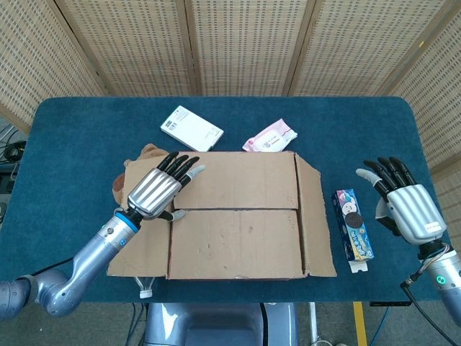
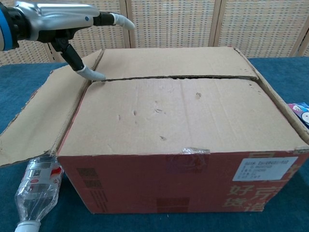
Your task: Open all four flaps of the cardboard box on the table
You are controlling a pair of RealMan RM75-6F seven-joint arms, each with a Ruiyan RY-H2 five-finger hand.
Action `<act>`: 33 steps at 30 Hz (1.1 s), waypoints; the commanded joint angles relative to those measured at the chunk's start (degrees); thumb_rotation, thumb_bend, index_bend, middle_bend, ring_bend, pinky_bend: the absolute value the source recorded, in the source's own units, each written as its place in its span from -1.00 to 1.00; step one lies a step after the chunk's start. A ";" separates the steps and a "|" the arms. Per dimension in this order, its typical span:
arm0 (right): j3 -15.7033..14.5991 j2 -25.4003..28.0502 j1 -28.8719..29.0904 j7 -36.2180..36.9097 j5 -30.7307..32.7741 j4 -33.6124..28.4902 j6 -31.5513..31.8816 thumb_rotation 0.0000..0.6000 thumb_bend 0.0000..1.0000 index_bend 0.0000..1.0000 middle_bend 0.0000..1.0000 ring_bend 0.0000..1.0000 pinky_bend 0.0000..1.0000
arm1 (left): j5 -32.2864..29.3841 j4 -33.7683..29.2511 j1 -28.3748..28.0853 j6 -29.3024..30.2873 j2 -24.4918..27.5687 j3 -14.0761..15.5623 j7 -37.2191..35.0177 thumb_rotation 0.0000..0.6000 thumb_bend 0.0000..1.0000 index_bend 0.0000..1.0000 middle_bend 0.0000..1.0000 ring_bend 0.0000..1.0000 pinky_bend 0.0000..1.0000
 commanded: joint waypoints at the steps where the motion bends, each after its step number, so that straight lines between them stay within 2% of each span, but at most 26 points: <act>1: -0.03 -0.04 -0.03 0.16 0.03 0.18 -0.02 1.00 1.00 -0.69 -0.78 -1.00 -0.91 | -0.52 0.42 -0.22 0.16 -0.58 0.11 0.46 0.67 -0.54 -1.00 -1.00 -1.00 -1.00; 11: -0.02 -0.22 -0.15 0.62 0.06 0.71 0.18 1.00 1.00 -0.69 -0.78 -1.00 -0.91 | -2.95 3.19 -1.20 -0.15 -3.96 0.20 1.18 0.68 -0.54 -1.00 -1.00 -1.00 -1.00; 19: -0.08 -0.38 -0.27 0.83 0.12 1.06 0.25 1.00 1.00 -0.69 -0.78 -1.00 -0.91 | -2.49 4.91 -1.38 1.43 -5.56 0.21 2.23 0.67 -0.55 -1.00 -1.00 -1.00 -1.00; 26: -0.04 -0.34 -0.46 0.96 0.31 1.17 0.46 1.00 1.00 -0.69 -0.78 -1.00 -0.91 | -1.13 6.27 -1.00 3.15 -6.61 -0.24 1.60 0.68 -0.55 -1.00 -1.00 -1.00 -1.00; 33: -0.01 -0.57 -0.44 1.37 0.24 1.45 0.50 1.00 1.00 -0.69 -0.78 -1.00 -0.91 | 2.46 5.94 0.73 7.04 -5.15 -2.06 -1.75 0.68 -0.55 -1.00 -1.00 -1.00 -1.00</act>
